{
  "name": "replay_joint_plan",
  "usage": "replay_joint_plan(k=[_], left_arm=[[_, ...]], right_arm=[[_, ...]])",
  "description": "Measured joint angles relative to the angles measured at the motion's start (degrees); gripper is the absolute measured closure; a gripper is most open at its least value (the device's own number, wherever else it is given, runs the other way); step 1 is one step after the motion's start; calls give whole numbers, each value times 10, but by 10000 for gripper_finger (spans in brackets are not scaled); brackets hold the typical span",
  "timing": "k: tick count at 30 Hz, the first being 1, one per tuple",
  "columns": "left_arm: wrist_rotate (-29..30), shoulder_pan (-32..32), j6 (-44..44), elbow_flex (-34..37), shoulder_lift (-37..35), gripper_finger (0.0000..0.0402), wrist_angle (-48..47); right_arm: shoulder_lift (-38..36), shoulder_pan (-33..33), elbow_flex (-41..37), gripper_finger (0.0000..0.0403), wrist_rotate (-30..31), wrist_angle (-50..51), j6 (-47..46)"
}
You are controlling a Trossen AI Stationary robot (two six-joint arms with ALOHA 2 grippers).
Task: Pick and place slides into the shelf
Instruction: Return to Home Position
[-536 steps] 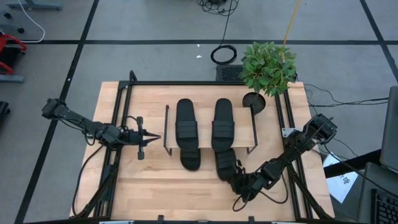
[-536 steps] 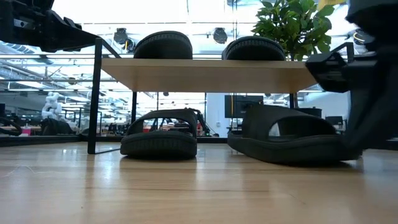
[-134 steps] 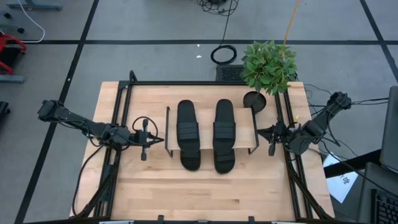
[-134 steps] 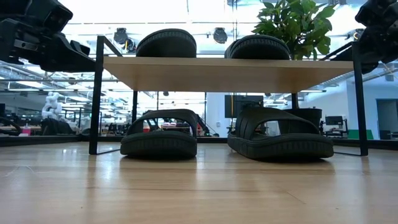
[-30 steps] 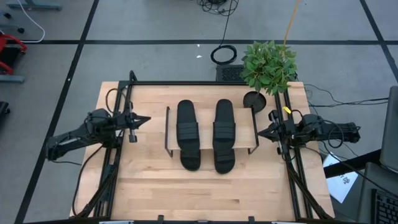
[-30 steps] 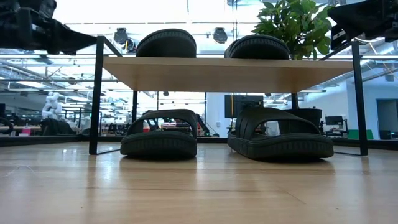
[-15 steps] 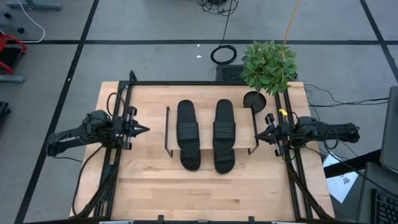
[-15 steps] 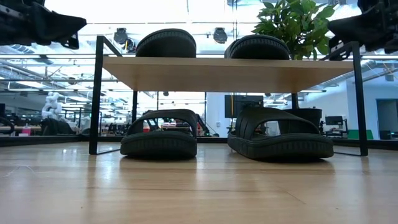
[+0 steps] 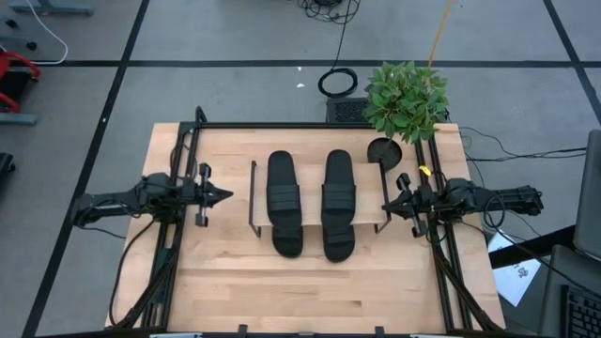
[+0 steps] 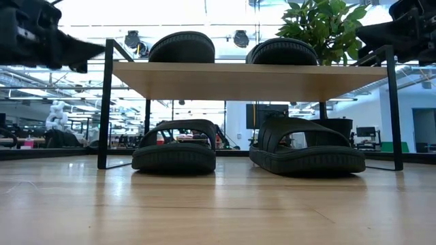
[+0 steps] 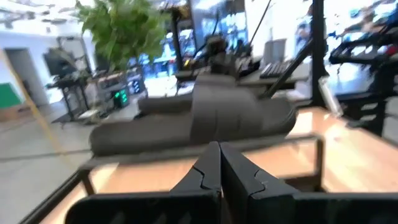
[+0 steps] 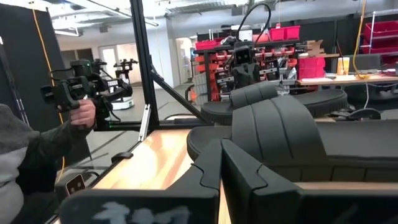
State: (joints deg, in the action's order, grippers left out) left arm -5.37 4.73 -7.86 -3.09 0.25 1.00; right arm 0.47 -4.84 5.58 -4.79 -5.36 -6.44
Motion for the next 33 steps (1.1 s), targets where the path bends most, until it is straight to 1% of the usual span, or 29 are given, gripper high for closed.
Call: replay_joint_plan(k=[3,17,20,25,33], left_arm=[[16,-3,-6,10,0,401,-1],[13,-3,6,10,0,401,2],[11,-3,11,10,0,400,1],[10,-3,32,10,0,396,1],[10,-3,37,10,0,401,0]], right_arm=[[0,0,0,403,0,-2,5],[0,0,0,403,2,-2,12],[0,0,0,403,2,-1,30],[1,0,-19,403,4,-9,38],[0,0,-29,403,5,-74,57]])
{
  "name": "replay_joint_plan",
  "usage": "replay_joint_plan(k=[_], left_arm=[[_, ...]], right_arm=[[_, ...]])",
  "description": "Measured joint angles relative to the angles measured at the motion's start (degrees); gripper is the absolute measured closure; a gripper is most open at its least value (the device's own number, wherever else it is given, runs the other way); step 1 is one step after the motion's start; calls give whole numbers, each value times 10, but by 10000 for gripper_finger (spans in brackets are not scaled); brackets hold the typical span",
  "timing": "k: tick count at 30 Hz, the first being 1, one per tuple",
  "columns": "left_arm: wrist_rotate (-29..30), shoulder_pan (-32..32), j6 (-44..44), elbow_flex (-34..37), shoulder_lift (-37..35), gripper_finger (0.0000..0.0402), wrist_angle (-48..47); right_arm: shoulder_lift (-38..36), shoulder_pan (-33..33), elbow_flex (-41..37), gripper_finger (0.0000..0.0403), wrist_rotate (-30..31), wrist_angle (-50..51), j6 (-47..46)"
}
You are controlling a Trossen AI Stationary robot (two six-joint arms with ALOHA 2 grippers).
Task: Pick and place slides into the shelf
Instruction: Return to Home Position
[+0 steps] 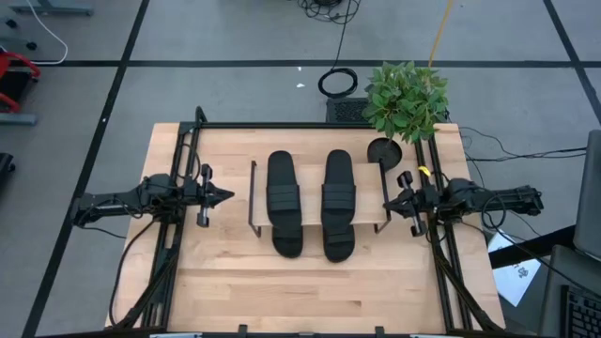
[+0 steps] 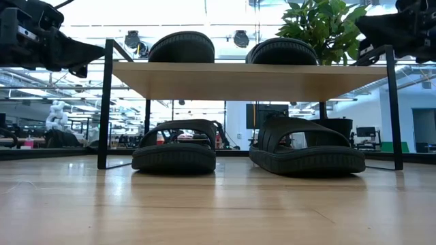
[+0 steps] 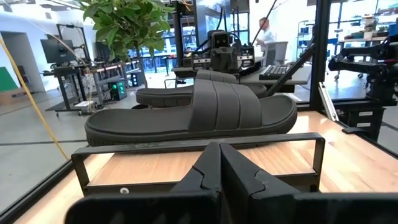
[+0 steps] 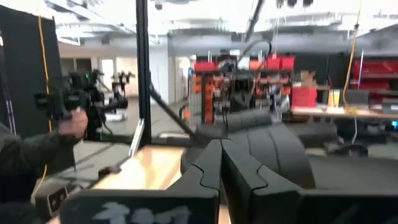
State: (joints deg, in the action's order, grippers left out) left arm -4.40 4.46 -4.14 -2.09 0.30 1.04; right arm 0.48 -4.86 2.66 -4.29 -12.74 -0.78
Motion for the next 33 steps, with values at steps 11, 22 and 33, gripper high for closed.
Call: replay_joint_plan(k=[11,22,33], left_arm=[[0,0,-1,0,0,376,0],[0,0,-1,0,0,376,0],[0,0,-1,0,0,376,0]], right_arm=[[0,0,-2,403,0,-7,0],[0,0,-3,403,-1,-7,0],[0,0,-3,403,-1,-7,0]])
